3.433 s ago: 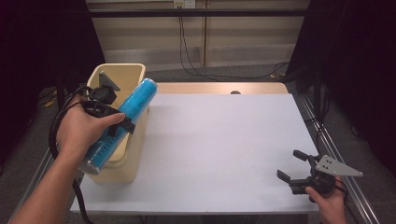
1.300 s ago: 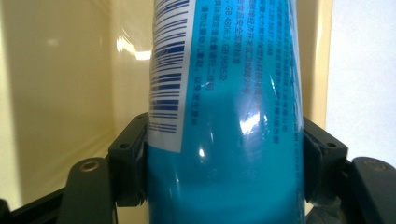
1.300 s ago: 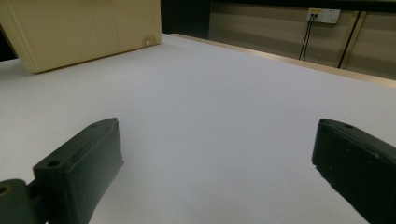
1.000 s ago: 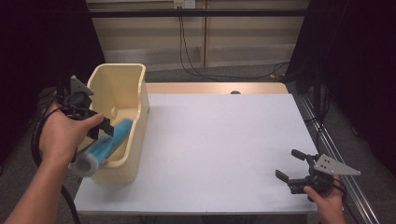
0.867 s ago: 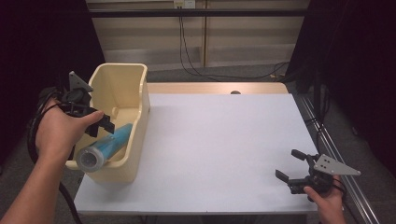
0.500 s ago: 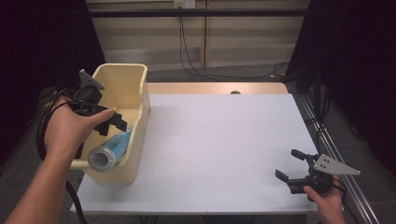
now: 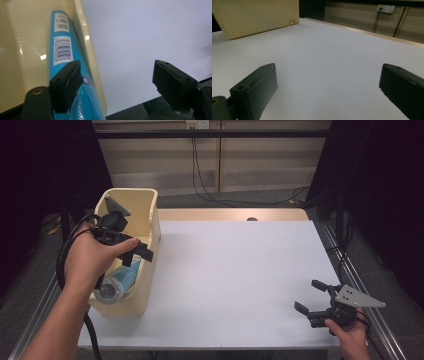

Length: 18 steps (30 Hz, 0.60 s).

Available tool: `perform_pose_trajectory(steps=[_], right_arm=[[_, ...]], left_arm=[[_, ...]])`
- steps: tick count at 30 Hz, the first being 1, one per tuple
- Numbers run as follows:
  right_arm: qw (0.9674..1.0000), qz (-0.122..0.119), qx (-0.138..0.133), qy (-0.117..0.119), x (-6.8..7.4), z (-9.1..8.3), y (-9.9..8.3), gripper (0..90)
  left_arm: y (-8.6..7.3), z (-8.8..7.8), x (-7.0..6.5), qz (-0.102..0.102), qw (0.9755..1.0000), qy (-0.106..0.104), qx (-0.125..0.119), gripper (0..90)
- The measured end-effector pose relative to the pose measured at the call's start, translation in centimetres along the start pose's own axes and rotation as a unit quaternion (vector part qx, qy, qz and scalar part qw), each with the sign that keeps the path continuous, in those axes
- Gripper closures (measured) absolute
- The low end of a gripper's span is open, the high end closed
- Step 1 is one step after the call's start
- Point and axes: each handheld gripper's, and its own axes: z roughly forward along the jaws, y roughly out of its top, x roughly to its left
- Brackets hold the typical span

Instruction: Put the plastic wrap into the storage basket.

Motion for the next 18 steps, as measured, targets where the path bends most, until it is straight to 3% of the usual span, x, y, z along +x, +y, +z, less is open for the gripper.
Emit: perform_pose_trajectory(steps=[5, 18], right_arm=[[1.0000, 0.000, 0.000, -0.001, 0.0, -0.1, 0.0, 1.0], [1.0000, -0.001, -0.001, -0.002, -0.1, -0.2, 0.0, 1.1]], left_arm=[[0.5, 0.6, -1.1, 0.018, 0.9998, -0.009, -0.001, 20.7], [1.2, 2.8, -3.5, 0.040, 0.9985, -0.037, 0.002, 14.7]])
